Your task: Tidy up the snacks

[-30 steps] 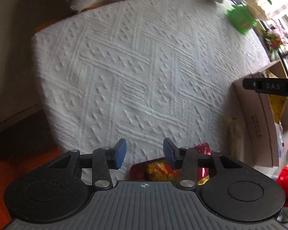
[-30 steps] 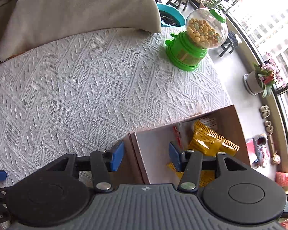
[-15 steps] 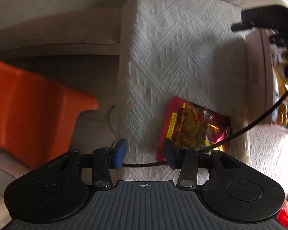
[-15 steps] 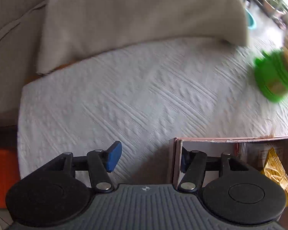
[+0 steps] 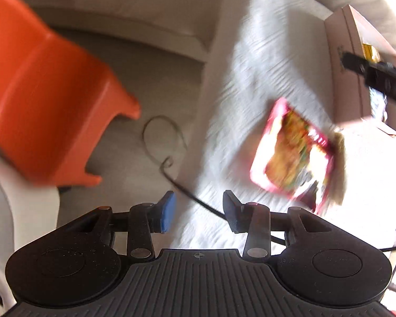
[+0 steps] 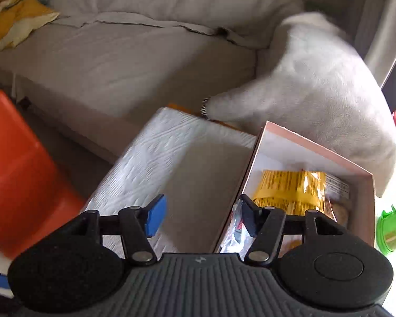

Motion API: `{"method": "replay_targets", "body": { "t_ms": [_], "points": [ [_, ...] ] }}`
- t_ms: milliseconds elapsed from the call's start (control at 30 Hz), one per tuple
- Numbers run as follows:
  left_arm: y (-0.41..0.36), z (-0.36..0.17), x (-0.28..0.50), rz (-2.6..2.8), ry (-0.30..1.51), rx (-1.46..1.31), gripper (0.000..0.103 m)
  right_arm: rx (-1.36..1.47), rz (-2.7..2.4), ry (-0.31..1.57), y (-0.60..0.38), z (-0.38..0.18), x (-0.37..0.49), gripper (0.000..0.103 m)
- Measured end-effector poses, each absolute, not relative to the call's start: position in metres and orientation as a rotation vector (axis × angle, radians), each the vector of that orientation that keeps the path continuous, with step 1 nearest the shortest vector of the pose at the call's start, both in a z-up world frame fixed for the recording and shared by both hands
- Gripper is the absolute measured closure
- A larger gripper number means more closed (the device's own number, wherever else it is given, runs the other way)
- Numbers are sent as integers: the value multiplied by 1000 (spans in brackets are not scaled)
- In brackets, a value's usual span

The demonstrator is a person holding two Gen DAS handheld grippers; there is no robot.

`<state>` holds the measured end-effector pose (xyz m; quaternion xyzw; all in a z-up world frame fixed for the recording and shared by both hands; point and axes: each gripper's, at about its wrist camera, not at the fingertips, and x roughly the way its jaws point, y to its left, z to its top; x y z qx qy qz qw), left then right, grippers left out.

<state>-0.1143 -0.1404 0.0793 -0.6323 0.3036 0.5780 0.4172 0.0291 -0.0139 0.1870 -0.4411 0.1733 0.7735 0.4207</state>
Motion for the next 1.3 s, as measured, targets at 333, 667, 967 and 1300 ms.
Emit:
{"method": "replay_targets", "body": {
  "t_ms": [333,667,967,1300],
  "points": [
    [-168,99,-129,1450,640,-1520,59,-1090,1911,356,-79,196,38,41],
    [-74,91,-92,1301,503,-1375,59,-1274,1897,535,-121,171,70,42],
    [-42,56,-40,1423,690,-1233,77,-1378,1852,587,-87,130,104,59],
    [-158,56,-9,1548,490,-1529,78,-1467,1958,681,-68,121,185,59]
  ]
}}
